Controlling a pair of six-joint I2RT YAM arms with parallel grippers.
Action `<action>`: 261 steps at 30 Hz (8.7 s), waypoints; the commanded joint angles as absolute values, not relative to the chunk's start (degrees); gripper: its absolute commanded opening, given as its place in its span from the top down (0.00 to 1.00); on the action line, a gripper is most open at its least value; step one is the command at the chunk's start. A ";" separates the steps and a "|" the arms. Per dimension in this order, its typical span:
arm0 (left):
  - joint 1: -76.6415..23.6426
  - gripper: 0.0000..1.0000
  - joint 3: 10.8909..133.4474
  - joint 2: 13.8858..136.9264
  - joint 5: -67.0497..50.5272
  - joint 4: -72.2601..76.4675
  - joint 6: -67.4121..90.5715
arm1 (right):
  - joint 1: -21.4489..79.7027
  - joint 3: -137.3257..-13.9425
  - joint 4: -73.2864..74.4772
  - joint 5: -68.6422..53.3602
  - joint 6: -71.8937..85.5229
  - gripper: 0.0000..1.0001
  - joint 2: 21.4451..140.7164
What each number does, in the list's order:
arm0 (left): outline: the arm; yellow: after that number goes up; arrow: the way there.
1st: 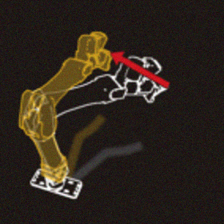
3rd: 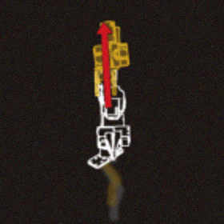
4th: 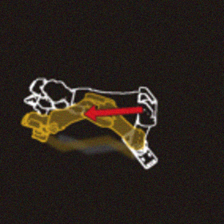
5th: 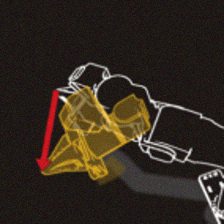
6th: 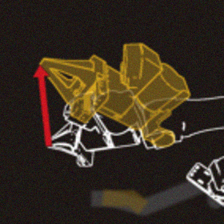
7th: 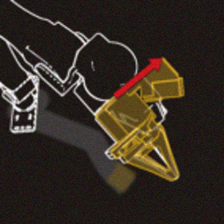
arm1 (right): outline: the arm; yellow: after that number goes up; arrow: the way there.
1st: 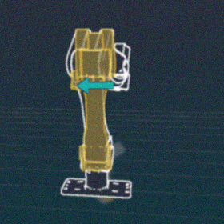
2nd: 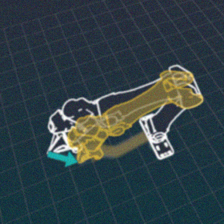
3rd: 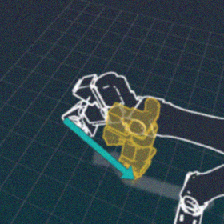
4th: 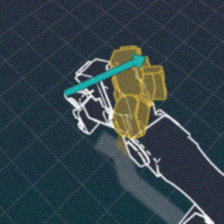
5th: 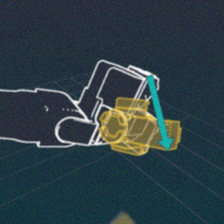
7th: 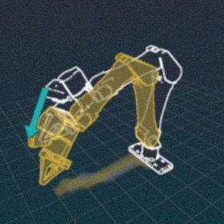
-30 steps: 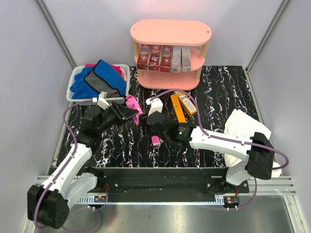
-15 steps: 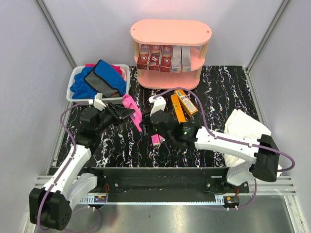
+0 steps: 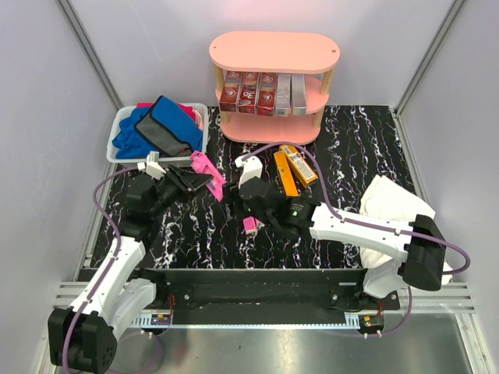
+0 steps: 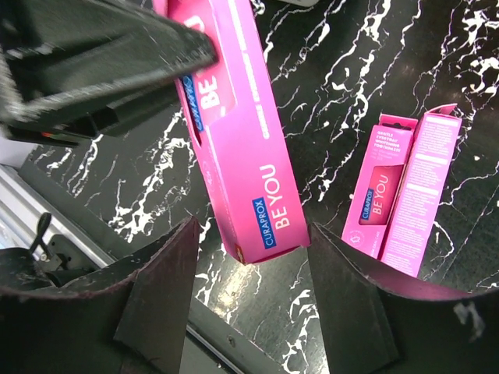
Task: Place and organize the toothpastes onto the shelf
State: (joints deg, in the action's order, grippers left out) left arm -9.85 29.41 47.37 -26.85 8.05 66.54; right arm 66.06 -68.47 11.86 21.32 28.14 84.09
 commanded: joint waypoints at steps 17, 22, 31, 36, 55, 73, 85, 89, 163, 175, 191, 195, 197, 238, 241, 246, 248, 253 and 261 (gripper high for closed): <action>-8.70 0.57 27.51 47.28 -31.90 18.98 69.79 | 66.09 -56.52 -8.52 16.53 23.82 0.68 74.54; -8.61 0.14 28.04 48.08 -33.40 18.46 69.00 | 66.18 -55.37 -10.11 16.17 23.64 0.70 73.74; -8.61 0.01 35.50 44.40 -28.68 -1.82 55.21 | 62.85 -55.55 -9.40 14.07 29.70 0.72 76.11; -8.61 0.01 39.55 40.26 -21.02 -15.63 46.51 | 55.12 -48.88 -14.93 6.35 39.95 0.73 75.06; -8.61 0.01 39.64 36.30 -16.61 -21.27 40.61 | 31.73 -41.39 -56.41 -22.76 66.95 0.79 99.39; -8.70 0.01 37.97 32.43 -13.62 -26.36 35.86 | 27.33 -71.45 -59.43 -18.02 81.56 0.83 129.63; -8.61 0.01 37.79 31.73 -13.18 -27.95 35.07 | 27.42 -85.85 -49.93 -8.45 83.49 0.84 137.10; -8.61 0.01 37.71 31.38 -13.36 -27.95 35.68 | 27.51 -90.87 -46.59 -6.33 86.04 0.84 140.97; -30.50 0.60 52.65 100.19 -14.42 0.18 42.80 | 27.60 -33.40 -27.68 -14.06 60.82 0.05 77.87; -30.50 0.84 50.71 96.42 -13.45 0.18 42.36 | 27.60 -34.63 -29.88 -16.52 61.08 0.05 81.04; -26.72 0.91 44.92 76.22 -18.54 5.97 49.73 | 28.21 -36.73 -23.21 -14.59 54.67 0.05 75.50; -22.78 0.91 40.79 70.94 -21.35 11.93 55.45 | 31.89 -39.28 -19.61 -10.30 52.04 0.04 73.83; -21.10 0.91 37.81 67.96 -23.20 14.49 59.48 | 35.66 -40.60 -18.29 -8.18 49.75 0.05 72.95; -8.35 0.89 23.99 56.07 -36.03 39.11 84.46 | 64.07 -51.33 -16.35 26.37 33.31 0.38 75.23; -8.35 0.89 23.91 56.16 -36.04 38.94 84.29 | 64.07 -50.72 -17.75 25.84 32.87 0.33 74.62; -8.44 0.89 23.38 56.16 -35.69 39.11 84.37 | 64.16 -48.69 -20.92 24.08 31.91 0.41 73.13; -8.44 0.89 23.20 56.08 -35.60 39.20 84.46 | 64.34 -48.78 -21.70 23.04 31.38 0.47 73.12; -8.61 0.89 23.20 56.51 -35.77 39.73 84.55 | 64.51 -50.62 -21.98 19.08 30.41 0.65 75.49; -8.79 0.50 24.34 55.55 -37.79 35.26 80.87 | 64.51 -50.89 -21.53 19.24 30.32 0.75 75.59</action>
State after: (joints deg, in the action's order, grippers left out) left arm -8.27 22.87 56.75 -34.41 34.13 83.31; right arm 63.86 -49.06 -18.41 20.69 31.24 76.20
